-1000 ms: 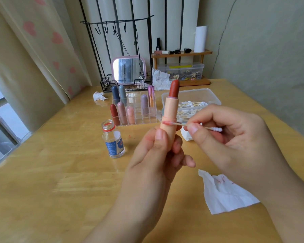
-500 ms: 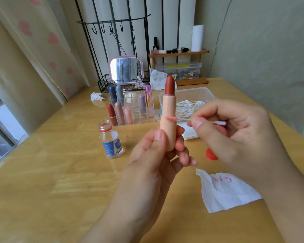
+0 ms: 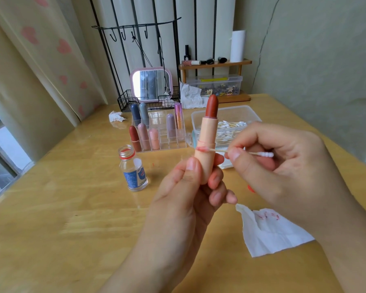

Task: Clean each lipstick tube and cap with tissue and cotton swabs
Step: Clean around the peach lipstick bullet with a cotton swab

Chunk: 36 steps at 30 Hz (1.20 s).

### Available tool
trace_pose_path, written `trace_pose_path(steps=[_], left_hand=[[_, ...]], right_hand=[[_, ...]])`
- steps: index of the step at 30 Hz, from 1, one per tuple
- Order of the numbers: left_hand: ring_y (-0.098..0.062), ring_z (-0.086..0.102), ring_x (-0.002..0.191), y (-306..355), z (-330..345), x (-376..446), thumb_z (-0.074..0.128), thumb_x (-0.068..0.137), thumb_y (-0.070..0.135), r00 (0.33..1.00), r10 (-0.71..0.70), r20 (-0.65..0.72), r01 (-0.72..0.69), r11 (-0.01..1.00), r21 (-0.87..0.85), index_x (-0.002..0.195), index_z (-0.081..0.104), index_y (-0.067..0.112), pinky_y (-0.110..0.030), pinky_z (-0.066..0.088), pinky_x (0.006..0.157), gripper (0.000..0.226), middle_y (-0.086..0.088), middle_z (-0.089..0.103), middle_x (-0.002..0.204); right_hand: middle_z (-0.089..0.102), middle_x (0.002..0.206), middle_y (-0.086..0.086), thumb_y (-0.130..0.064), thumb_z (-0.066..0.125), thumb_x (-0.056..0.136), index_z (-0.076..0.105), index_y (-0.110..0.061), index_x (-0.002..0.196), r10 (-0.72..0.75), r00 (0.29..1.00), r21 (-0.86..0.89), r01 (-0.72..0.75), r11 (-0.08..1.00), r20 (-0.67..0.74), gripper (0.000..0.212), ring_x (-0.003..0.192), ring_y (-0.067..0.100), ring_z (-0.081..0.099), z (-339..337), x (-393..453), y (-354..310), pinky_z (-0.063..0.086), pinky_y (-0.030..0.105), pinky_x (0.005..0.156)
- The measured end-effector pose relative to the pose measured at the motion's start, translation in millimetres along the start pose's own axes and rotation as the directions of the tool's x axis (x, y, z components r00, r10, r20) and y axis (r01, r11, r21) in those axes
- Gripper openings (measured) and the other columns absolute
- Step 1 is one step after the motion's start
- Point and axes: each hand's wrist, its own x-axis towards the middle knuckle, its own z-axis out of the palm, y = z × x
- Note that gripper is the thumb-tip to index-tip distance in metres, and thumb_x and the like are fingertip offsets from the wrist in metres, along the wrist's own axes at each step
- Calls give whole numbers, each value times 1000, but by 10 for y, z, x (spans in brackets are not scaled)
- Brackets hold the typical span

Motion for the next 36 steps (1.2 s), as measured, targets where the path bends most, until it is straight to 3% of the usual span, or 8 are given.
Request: trace_pose_path(steps=[3,7,12,17,20,24,32,36], left_hand=[[-12,42,48,23,-15,-6,47,85,26,1000,-9,16,10,999,-39,89,70,5,-29,49,57,32,-1,48,63],[-12,42,51,71,3,-16,42,93,23,995,-37,88,49,988,-145,97,59,5,-31,49,61,26,-2,46,66],[-15,47,53,111,23,-45,42,90,24,990,-99,99,116,978,-176,98,44,8,-32,51,61,18,-6,50,67],[-17,55,59,49,-30,-16,70,81,28,996,-51,68,56,996,-76,100,59,-2,-33,53,63,37,-11,61,79],[-15,55,61,54,-46,-17,72,78,30,996,-24,80,23,1000,13,96,65,3,-31,52,66,34,-8,61,81],[-14,55,65,93,-26,-38,70,77,26,997,-7,75,-1,994,110,97,67,4,-28,52,69,29,-3,58,76],[-12,52,69,134,-38,-33,69,76,11,1000,-7,-16,9,987,162,92,72,8,-24,51,66,16,-3,55,76],[-13,57,66,155,-16,-19,61,74,11,998,21,-65,-10,987,158,92,71,4,-22,51,61,22,-7,65,81]], right_hand=[[43,48,-8,-19,60,81,61,-13,69,-12,996,-139,-1,990,-90,14,44,4,39,-89,21,42,36,12,45],[44,55,17,-31,55,82,63,-18,73,14,999,-105,-19,994,-47,17,45,16,36,-41,14,68,38,26,42],[45,55,15,-30,56,82,62,-18,73,10,999,-100,-14,995,-37,16,45,17,38,-20,13,57,40,28,42],[54,51,-20,-7,60,84,62,-9,71,6,1000,-32,-6,999,-20,13,40,2,50,-4,5,41,39,9,43],[50,50,-13,-25,57,82,63,-17,70,4,999,-106,-8,994,-38,16,43,10,45,-13,18,50,41,15,46],[47,50,-1,-30,55,81,63,-17,70,5,999,-154,-11,988,-41,19,45,13,42,-12,18,50,37,17,47],[40,47,-14,-22,62,78,64,-18,66,67,997,-108,-70,992,-30,13,45,5,41,-69,29,56,39,22,43],[59,59,1,-29,60,77,65,-18,71,115,991,-62,-119,991,-62,14,47,8,45,-103,62,44,34,11,46]])
